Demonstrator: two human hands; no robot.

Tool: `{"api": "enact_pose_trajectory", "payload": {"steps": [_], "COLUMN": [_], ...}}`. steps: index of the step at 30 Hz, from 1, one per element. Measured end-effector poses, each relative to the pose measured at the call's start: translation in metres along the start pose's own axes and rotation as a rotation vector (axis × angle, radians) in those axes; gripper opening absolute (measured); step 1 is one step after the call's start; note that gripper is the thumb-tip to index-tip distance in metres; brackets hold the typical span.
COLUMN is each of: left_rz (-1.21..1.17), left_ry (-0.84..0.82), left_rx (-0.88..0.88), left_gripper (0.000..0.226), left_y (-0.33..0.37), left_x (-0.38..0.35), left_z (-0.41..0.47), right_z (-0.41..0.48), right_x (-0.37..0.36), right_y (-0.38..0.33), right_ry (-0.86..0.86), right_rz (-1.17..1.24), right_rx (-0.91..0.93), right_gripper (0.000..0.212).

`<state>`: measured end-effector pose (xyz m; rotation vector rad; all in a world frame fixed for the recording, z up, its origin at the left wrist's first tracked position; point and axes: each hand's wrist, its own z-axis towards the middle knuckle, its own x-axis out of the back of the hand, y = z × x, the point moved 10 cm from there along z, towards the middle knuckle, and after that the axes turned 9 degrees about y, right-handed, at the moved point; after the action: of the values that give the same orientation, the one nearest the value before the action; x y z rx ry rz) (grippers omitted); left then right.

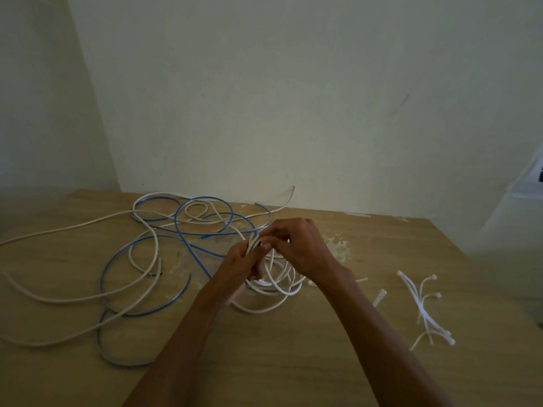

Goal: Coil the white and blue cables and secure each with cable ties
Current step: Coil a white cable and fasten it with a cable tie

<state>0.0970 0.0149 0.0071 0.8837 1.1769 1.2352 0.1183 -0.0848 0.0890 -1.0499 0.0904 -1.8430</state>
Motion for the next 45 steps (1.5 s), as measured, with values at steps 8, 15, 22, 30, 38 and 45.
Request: {"api": "enact_pose_trajectory", "payload": {"steps": [8,15,22,30,38,45], "left_rz": [-0.383,-0.481,-0.416,-0.253,0.002,-0.139], "left_ry": [0.139,0.117,0.249,0.137,0.222,0.492], "left_rx": [0.257,0.250,0.342,0.325,0.234,0.137], "left_gripper": [0.012,0.016,0.052,0.048,0.037,0.028], "left_y": [-0.029,-0.024,-0.040,-0.031,-0.025,-0.018], "left_x": [0.003,0.006,0.014,0.009,0.013,0.048], "left_z": [0.007,0.003,0.006,0.003,0.002,0.006], "right_z": [-0.026,-0.044,-0.040,-0.044,-0.046,-0.050], "right_x": [-0.013,-0.028,-0.015,-0.011,-0.024,-0.021], "right_y": [0.051,0.059,0.026,0.033,0.016,0.054], "right_ry": [0.085,0.198,0.282,0.392,0.272,0.227], "right_rz": [0.078,0.416,0.002,-0.003,-0.154,0.257], "right_rx": [-0.283,-0.367,-0.053,-0.056,0.123,-0.247], "right_gripper": [0.074,0.024,0.031,0.053,0.033,0.059]}}
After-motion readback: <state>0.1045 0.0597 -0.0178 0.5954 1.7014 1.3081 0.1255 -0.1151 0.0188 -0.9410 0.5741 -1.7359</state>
